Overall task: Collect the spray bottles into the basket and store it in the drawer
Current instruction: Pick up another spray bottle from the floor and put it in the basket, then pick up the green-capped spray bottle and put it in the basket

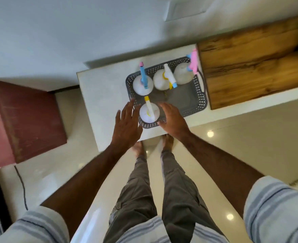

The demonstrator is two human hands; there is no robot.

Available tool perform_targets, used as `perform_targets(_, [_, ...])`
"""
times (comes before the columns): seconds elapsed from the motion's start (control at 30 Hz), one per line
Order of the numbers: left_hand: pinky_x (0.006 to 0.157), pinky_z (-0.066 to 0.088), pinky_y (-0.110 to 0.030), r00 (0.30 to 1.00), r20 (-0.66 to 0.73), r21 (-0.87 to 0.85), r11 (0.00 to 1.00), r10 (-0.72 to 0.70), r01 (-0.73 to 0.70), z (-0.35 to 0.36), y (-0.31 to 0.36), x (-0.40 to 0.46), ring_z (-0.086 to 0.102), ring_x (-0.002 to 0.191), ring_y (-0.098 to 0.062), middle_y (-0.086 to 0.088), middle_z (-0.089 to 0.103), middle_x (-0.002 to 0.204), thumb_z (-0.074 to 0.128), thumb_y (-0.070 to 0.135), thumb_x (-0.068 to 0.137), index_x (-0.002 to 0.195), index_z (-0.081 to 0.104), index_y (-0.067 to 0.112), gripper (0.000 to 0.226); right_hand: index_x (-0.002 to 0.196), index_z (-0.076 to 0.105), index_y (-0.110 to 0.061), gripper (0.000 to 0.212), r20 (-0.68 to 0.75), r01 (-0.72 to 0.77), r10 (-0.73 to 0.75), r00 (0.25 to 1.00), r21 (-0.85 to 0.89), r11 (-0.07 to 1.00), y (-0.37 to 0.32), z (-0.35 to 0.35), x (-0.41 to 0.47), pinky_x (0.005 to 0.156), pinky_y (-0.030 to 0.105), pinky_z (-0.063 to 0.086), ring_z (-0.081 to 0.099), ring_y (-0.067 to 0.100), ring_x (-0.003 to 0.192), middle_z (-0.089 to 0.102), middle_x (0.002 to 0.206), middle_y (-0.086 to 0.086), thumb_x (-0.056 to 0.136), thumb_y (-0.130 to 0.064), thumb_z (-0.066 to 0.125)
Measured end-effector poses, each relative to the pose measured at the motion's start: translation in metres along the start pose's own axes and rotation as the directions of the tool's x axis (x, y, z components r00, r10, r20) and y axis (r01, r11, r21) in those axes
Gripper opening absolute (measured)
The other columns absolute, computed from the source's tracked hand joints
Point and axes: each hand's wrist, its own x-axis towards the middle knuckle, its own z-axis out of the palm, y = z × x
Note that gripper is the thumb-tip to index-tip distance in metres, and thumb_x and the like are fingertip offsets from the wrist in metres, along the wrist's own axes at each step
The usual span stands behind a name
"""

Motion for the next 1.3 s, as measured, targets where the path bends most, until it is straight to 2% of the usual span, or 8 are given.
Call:
perform_targets(0.13, [0.121,0.022,-0.057,0.965,-0.137,0.036,0.974,0.225,-0.222,-0.049,0.024,-0.016,0.02,0.154,-0.033,-0.014,0.016,0.168,0.054,0.042,0.095,0.156,0.028,0.014,0.072,0.153,0.035,-0.017,0.073,-0.099,-0.089,0.087,0.991,-0.012,0.996,-0.004,-0.035,-0.064,0.116,0.041,0.035,0.035,0.027,0.144,0.04,0.155,0.008,0.089,-0.026,0.068])
perform_targets(0.33, [0.119,0.023,-0.063,0.796,0.139,0.321,0.733,0.589,-0.599,-0.08,0.106,-0.033,0.018,0.155,-0.036,-0.018,0.016,0.167,0.046,0.056,0.095,0.159,0.025,0.012,0.081,0.158,0.021,-0.017,0.083,-0.304,-0.246,0.217,0.928,-0.062,0.967,0.027,-0.067,-0.185,0.123,0.044,0.023,0.02,0.028,0.153,0.019,0.166,0.01,0.092,-0.048,0.061])
perform_targets(0.53, [0.122,0.012,-0.064,0.544,0.441,0.39,0.394,0.714,-0.832,-0.046,0.23,-0.068,0.008,0.157,-0.035,-0.015,0.004,0.169,0.045,0.056,0.095,0.159,0.02,0.014,0.081,0.159,0.017,-0.016,0.084,-0.485,-0.48,0.495,0.721,0.165,0.861,0.078,-0.051,-0.336,0.123,0.047,0.023,0.018,0.027,0.154,0.015,0.168,0.009,0.094,-0.056,0.053])
perform_targets(0.67, [0.121,0.019,-0.064,0.34,0.543,0.349,0.162,0.768,-0.923,-0.001,0.329,-0.119,0.013,0.156,-0.035,-0.014,0.007,0.169,0.043,0.056,0.096,0.158,0.022,0.014,0.078,0.159,0.015,-0.017,0.083,-0.521,-0.579,0.647,0.557,0.315,0.752,0.124,-0.014,-0.448,0.123,0.046,0.024,0.019,0.027,0.154,0.015,0.167,0.009,0.095,-0.057,0.05])
perform_targets(0.8, [0.122,0.015,-0.062,0.098,0.598,0.271,-0.086,0.795,-0.959,0.063,0.433,-0.207,0.007,0.157,-0.032,-0.012,0.001,0.17,0.042,0.053,0.097,0.159,0.021,0.014,0.075,0.159,0.015,-0.017,0.082,-0.516,-0.616,0.777,0.362,0.493,0.615,0.17,0.039,-0.569,0.123,0.048,0.022,0.018,0.028,0.154,0.012,0.168,0.008,0.096,-0.055,0.05])
perform_targets(0.9, [0.123,0.011,-0.06,-0.108,0.651,0.181,-0.292,0.751,-0.939,0.119,0.498,-0.29,0.003,0.157,-0.032,-0.011,-0.004,0.17,0.037,0.054,0.099,0.16,0.015,0.014,0.076,0.159,0.015,-0.017,0.081,-0.459,-0.64,0.87,0.183,0.616,0.46,0.192,0.089,-0.663,0.123,0.048,0.02,0.018,0.027,0.153,0.013,0.168,0.008,0.096,-0.055,0.049])
perform_targets(1.07, [0.123,0.009,-0.059,-0.364,0.698,0.042,-0.543,0.616,-0.839,0.196,0.582,-0.426,0.001,0.158,-0.03,-0.011,-0.004,0.17,0.038,0.054,0.099,0.159,0.015,0.014,0.076,0.157,0.02,-0.016,0.08,-0.302,-0.589,0.948,-0.096,0.786,0.191,0.21,0.169,-0.792,0.123,0.049,0.022,0.021,0.026,0.153,0.018,0.166,0.008,0.095,-0.056,0.05])
perform_targets(1.3, [0.125,0.01,-0.058,-0.559,0.725,-0.131,-0.716,0.402,-0.685,0.306,0.662,-0.566,0.003,0.157,-0.031,-0.011,-0.002,0.17,0.038,0.053,0.1,0.16,0.015,0.014,0.075,0.156,0.024,-0.016,0.077,-0.074,-0.42,0.938,-0.338,0.904,-0.08,0.248,0.246,-0.907,0.122,0.051,0.024,0.023,0.027,0.152,0.02,0.166,0.009,0.095,-0.052,0.054])
